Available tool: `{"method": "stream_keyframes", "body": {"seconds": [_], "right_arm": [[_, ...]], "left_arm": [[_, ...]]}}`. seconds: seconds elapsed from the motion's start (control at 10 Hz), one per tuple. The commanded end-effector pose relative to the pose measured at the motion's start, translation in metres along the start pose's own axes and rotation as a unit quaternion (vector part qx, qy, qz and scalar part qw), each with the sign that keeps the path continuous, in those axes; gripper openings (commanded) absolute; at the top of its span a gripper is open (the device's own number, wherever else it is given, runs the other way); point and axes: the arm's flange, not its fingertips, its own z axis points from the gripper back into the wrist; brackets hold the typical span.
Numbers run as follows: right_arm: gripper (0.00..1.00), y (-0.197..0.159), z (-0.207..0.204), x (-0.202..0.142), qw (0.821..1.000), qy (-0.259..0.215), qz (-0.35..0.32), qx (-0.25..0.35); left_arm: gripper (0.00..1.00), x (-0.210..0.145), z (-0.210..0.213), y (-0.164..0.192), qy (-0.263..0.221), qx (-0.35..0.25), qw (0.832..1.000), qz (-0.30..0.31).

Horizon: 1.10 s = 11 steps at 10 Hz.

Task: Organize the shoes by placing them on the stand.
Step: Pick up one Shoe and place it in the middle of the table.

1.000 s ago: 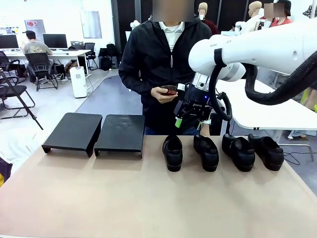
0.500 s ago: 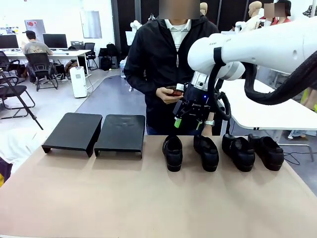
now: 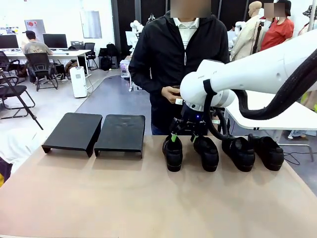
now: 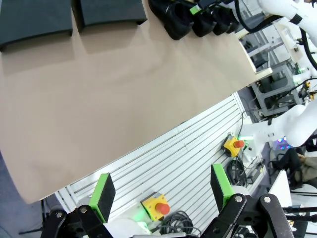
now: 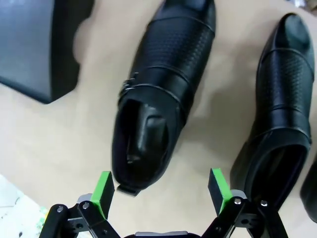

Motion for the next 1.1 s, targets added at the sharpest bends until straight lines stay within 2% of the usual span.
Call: {"method": "stream_keyframes", "body": {"seconds": [0.0, 0.3, 0.4, 0.5, 0.6, 1.0], "right_arm": [[1.00, -0.003, -0.020, 0.000, 1.000, -0.014, -0.023, -0.006], [1.00, -0.009, -0.041, 0.002, 0.998, -0.015, -0.048, -0.025], [0.71, -0.009, -0.044, 0.001, 0.998, -0.013, -0.048, -0.037], [0.16, -0.008, -0.044, 0.001, 0.999, -0.006, -0.047, -0.026], [0.00, -0.008, -0.044, 0.002, 0.998, -0.004, -0.049, -0.029], [0.00, -0.009, -0.056, 0.007, 0.998, 0.021, -0.050, -0.036]], "left_arm": [[1.00, 0.000, 0.001, 0.000, -0.002, -0.009, 1.000, -0.007], [1.00, 0.000, 0.001, 0.000, -0.002, -0.009, 1.000, -0.007], [1.00, 0.000, 0.001, 0.000, -0.002, -0.009, 1.000, -0.007], [1.00, 0.000, 0.001, 0.000, -0.002, -0.009, 1.000, -0.007], [1.00, 0.000, 0.001, 0.000, -0.002, -0.009, 1.000, -0.007], [1.00, 0.000, 0.001, 0.000, -0.002, -0.009, 1.000, -0.007]]}}
